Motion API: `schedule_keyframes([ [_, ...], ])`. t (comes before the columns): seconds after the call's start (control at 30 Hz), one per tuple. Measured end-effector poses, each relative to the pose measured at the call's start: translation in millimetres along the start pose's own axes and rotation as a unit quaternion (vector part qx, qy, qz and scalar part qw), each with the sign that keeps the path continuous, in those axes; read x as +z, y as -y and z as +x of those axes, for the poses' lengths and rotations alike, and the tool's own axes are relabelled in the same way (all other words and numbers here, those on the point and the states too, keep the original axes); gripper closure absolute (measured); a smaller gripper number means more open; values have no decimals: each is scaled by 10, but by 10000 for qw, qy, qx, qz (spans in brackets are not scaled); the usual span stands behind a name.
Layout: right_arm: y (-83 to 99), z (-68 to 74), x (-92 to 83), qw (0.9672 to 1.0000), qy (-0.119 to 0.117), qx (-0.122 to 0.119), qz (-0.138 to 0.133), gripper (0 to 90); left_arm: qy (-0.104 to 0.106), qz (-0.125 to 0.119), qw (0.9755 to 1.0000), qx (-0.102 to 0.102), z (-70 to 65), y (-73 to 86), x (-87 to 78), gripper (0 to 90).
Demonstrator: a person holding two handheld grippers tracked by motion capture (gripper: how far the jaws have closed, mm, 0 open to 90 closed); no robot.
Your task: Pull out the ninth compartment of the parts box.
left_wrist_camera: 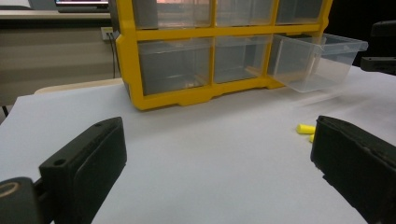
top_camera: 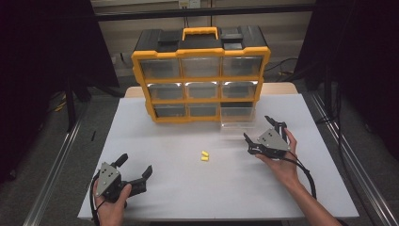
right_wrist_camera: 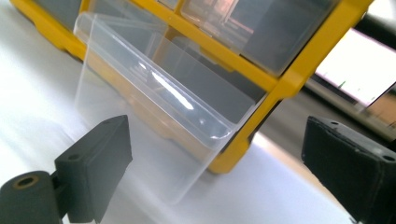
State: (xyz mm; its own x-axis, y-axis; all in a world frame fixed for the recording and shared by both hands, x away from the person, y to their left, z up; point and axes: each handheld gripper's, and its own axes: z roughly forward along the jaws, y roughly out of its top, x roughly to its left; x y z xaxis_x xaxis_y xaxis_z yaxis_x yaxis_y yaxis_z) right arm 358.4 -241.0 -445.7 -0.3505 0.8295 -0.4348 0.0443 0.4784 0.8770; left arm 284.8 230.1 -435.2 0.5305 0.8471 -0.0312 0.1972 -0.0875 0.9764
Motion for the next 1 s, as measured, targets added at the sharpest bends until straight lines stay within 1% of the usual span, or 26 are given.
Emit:
schedule_keyframes([
  [0.03,0,-25,-11,9992,-136,381,6,75,-6,-2,10000,1,1,0,0,36],
  [0.07,0,-25,-11,9992,-136,381,6,75,-8,1,10000,3,3,1,-1,36],
  [0.1,3,-51,-25,9967,-294,754,26,59,-11,1,10000,3,3,1,-1,36],
  [0.13,3,-51,-25,9967,-294,754,26,59,-12,1,10000,11,4,1,-1,36],
  [0.2,14,-68,-38,9928,-434,1117,51,50,-23,27,10000,38,1,2,-1,36],
  [0.23,29,-81,-51,9883,-590,1402,84,41,-22,25,10000,36,1,3,-2,39],
  [0.27,29,-81,-51,9883,-590,1402,84,41,-18,26,10000,33,0,3,-2,39],
  [0.3,37,-91,-66,9834,-737,1654,106,45,-20,31,10000,33,-2,5,-3,39],
  [0.33,37,-91,-66,9834,-737,1654,106,45,-20,31,10000,33,-2,5,-3,39],
  [0.4,34,-101,-88,9793,-846,1834,110,45,-24,29,10000,27,-2,5,-3,39],
  [0.43,33,-106,-121,9753,-953,1988,123,45,-27,31,10000,26,-3,6,-3,39],
  [0.47,33,-106,-121,9753,-953,1988,123,45,-29,27,10000,10,-5,7,-3,39],
  [0.5,41,-106,-141,9736,-961,2068,105,50,-32,29,10000,3,-5,9,-4,39],
  [0.53,56,-102,-168,9734,-862,2121,68,50,-35,35,10000,5,-5,9,-5,39],
  [0.57,73,-104,-187,9741,-792,2118,54,49,-36,36,10000,15,-5,9,-7,39],
  [0.6,86,-114,-202,9747,-784,2093,96,49,-40,36,10000,22,-6,8,-8,39],
  [0.73,111,-162,-273,9732,-730,2175,124,39,-61,39,10000,57,-8,8,-21,41],
  [0.77,118,-172,-299,9734,-729,2169,116,35,-83,42,9999,63,-6,7,-24,41],
  [0.8,127,-183,-355,9728,-707,2204,102,29,-124,34,9999,64,-5,6,-25,48],
  [0.83,127,-183,-355,9728,-707,2204,102,29,-159,24,9998,71,-1,5,-27,48],
  [0.87,130,-188,-382,9735,-689,2178,110,30,-185,28,9998,77,4,5,-32,48],
  [0.9,138,-192,-429,9756,-619,2107,91,24,-185,10,9998,49,4,7,-34,48],
  [0.97,149,-199,-473,9737,-586,2203,60,21,-193,-5,9998,71,10,13,-50,47],
  [1.0,149,-199,-473,9737,-586,2203,60,21,-193,-5,9998,71,10,13,-50,46],
])
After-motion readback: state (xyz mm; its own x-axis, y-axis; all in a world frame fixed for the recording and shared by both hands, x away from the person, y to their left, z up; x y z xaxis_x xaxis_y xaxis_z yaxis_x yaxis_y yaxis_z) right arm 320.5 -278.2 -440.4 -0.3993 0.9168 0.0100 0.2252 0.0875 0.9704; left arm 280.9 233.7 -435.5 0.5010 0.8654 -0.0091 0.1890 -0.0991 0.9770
